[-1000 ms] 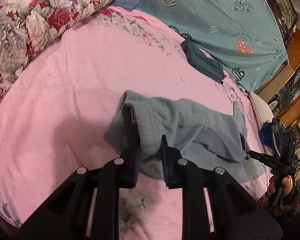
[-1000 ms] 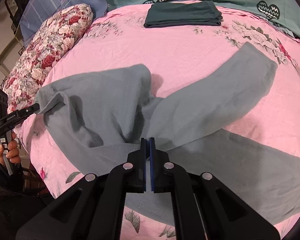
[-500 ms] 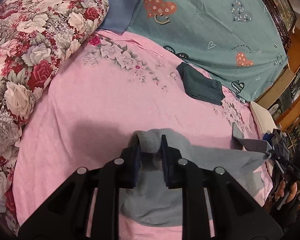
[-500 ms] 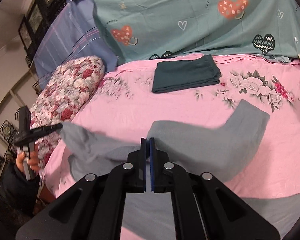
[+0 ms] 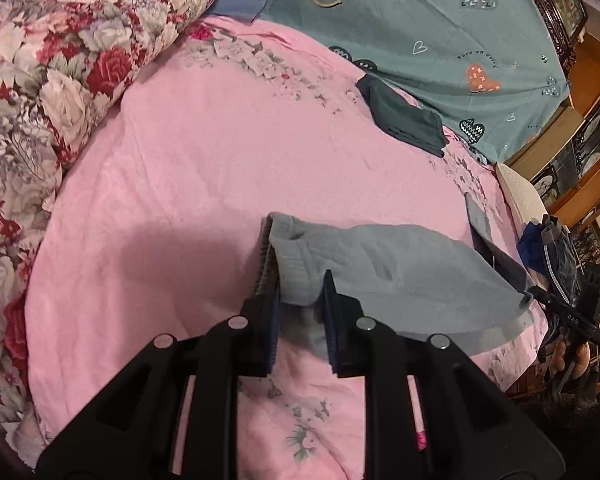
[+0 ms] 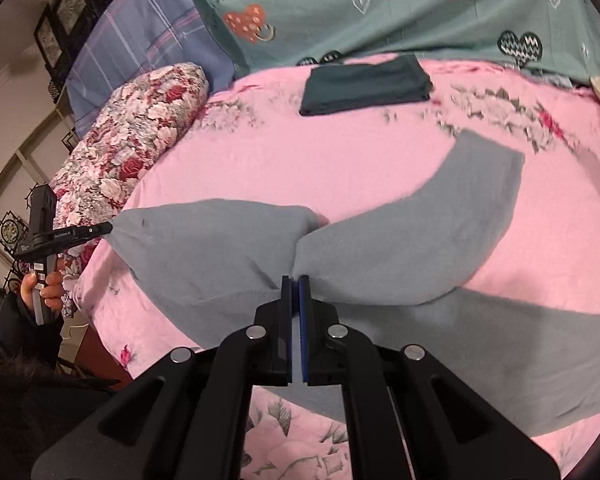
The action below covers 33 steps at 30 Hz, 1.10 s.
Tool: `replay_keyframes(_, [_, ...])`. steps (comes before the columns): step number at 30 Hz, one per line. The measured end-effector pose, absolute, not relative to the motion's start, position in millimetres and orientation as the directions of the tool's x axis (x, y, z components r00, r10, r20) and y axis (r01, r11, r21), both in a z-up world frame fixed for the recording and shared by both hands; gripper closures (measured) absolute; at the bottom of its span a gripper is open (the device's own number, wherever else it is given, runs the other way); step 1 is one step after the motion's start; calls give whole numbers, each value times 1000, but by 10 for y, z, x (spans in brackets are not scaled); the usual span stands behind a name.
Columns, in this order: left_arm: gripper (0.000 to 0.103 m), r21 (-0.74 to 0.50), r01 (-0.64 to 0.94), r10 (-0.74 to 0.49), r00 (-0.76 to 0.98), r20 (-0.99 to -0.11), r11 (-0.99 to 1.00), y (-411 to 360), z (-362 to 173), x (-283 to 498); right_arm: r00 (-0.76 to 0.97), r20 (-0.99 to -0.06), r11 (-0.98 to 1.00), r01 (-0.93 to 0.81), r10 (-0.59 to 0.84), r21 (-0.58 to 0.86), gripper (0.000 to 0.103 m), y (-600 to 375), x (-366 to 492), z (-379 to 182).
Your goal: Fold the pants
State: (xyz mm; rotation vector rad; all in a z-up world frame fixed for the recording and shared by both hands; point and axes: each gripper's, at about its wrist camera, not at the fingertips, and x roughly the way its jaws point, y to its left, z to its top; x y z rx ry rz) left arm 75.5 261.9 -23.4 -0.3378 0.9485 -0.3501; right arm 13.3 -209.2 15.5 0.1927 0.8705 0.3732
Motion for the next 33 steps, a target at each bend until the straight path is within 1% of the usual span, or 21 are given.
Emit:
replay_keyframes(2, [84, -425, 145, -434, 522, -734, 894, 2635, -288, 735, 558, -729, 918, -256, 396, 303, 100, -2056, 91, 96])
replay_keyframes(7, [84, -402, 100, -405, 422, -811, 910, 2587, -808, 748, 469, -802, 925, -262, 371, 275, 100, -1957, 34, -341])
replay_keyframes(10, [83, -394, 103, -397, 439, -806, 913, 2585, -796, 705, 469, -807, 929, -264, 359, 260, 100, -1928, -5, -400])
replay_keyframes(11, [78, -383, 106, -389, 446, -806, 917, 2584, -769, 685, 469, -808, 929, -271, 357, 252, 97, -1918, -15, -400])
replay_keyframes(13, [74, -334, 114, -347, 469, -812, 936, 2586, -687, 618, 461, -817, 930, -284, 346, 234, 92, -1893, -27, -405])
replay_keyframes(14, [71, -319, 121, -337, 480, -810, 940, 2592, -634, 581, 460, -818, 929, -291, 345, 229, 80, -1888, -38, -404])
replay_keyframes(15, [71, -300, 126, -322, 497, -806, 946, 2596, -565, 537, 468, -816, 930, -293, 340, 220, 76, -1888, -55, -391])
replay_keyframes(17, [71, -271, 150, -309, 525, -793, 951, 2555, -408, 447, 486, -808, 931, -301, 334, 204, 76, -1895, -73, -328])
replay_keyframes(19, [69, -249, 214, -326, 545, -772, 945, 2370, -222, 323, 515, -793, 935, -301, 326, 189, 76, -1941, -91, -220])
replay_keyframes(20, [63, -232, 261, -342, 550, -762, 937, 2202, -136, 268, 538, -780, 937, -298, 321, 180, 76, -1975, -96, -144])
replay_keyframes(22, [58, -215, 330, -371, 544, -753, 919, 1879, -62, 237, 562, -760, 936, -303, 327, 179, 76, -2007, -53, -23])
replay_keyframes(25, [58, -258, 419, -451, 469, -759, 870, 1347, -174, 303, 562, -737, 913, -362, 376, 189, 76, -1880, 63, 79])
replay_keyframes(27, [58, -269, 446, -464, 415, -783, 854, 1029, -370, 370, 528, -770, 912, -372, 359, 171, 76, -1772, 194, -32])
replay_keyframes(29, [58, -268, 462, -452, 351, -820, 845, 799, -630, 406, 427, -854, 933, -320, 298, 165, 76, -1774, 312, -331])
replay_keyframes(30, [58, -232, 468, -429, 375, -822, 853, 745, -682, 351, 373, -890, 942, -301, 262, 151, 76, -1782, 328, -484])
replay_keyframes(32, [57, -183, 486, -403, 400, -823, 855, 685, -671, 287, 381, -886, 938, -317, 263, 142, 77, -1832, 250, -521])
replay_keyframes(33, [58, -199, 485, -417, 396, -818, 852, 683, -637, 277, 382, -881, 936, -315, 278, 159, 77, -1870, 233, -480])
